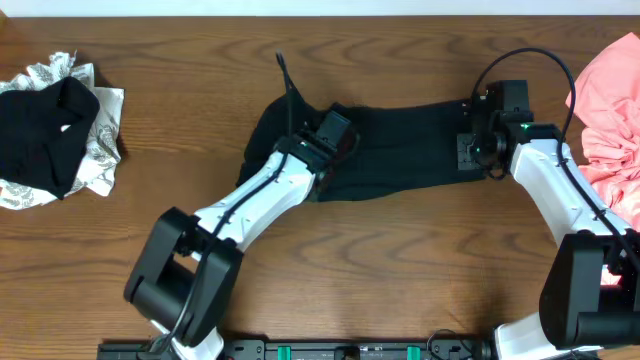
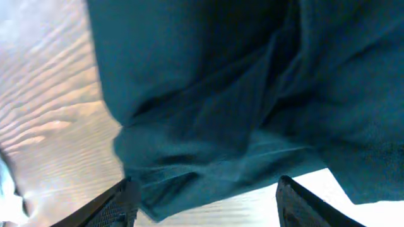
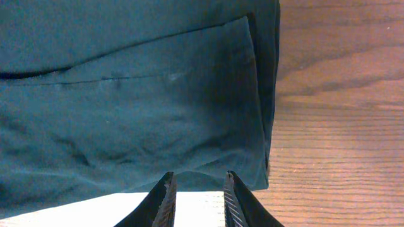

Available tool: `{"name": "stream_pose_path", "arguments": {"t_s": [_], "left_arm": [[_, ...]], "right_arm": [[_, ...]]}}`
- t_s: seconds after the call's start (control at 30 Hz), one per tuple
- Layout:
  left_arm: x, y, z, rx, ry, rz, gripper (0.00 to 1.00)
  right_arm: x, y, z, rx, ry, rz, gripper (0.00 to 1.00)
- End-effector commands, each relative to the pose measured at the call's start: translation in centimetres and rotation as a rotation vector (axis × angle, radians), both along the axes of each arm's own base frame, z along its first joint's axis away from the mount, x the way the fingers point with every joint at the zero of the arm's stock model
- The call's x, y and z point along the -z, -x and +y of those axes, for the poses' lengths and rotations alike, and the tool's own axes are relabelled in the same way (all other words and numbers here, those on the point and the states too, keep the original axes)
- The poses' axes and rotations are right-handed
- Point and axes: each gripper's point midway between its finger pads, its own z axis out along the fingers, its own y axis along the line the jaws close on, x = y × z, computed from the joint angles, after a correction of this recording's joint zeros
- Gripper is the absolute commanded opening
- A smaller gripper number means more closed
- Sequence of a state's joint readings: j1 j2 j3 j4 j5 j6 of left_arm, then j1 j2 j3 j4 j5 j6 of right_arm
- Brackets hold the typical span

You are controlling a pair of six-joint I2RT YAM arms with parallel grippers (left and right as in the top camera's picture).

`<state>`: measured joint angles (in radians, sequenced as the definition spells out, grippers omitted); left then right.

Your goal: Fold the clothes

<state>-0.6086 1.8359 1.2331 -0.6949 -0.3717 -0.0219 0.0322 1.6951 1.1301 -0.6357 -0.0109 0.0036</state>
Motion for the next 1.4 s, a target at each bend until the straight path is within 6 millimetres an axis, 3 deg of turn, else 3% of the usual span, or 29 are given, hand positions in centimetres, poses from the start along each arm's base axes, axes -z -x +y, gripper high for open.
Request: {"name": "stream_pose_path", "arguments": {"t_s": [0.0, 0.5, 0.6, 1.0, 1.37], "left_arm": [[1.4, 0.2, -0.1, 0.025, -0.005, 0.037, 0.70], [2.5, -1.5, -0.3, -0.028, 0.045, -0.030, 0.69], [2.5, -1.7, -0.1, -0.035, 0.048, -0.034, 0.63], [2.4, -2.2, 0.8, -0.075, 0.059, -0.046, 0.61], [2.4, -2.3, 0.8, -0.076, 0.059, -0.046, 0.62]], "right_arm": [[0.5, 0.2, 0.4, -0.021, 0.000, 0.012, 0.24], [0.5, 0.3, 0.4, -0.021, 0.000, 0.013, 0.25], [0.5, 0.2, 0.4, -0.021, 0.000, 0.013, 0.25], [1.8, 0.3, 0.7, -0.028, -0.018, -0.014, 0.01], [4.2, 0.6, 0.7, -0.029, -0.019, -0.065, 0.01]]}}
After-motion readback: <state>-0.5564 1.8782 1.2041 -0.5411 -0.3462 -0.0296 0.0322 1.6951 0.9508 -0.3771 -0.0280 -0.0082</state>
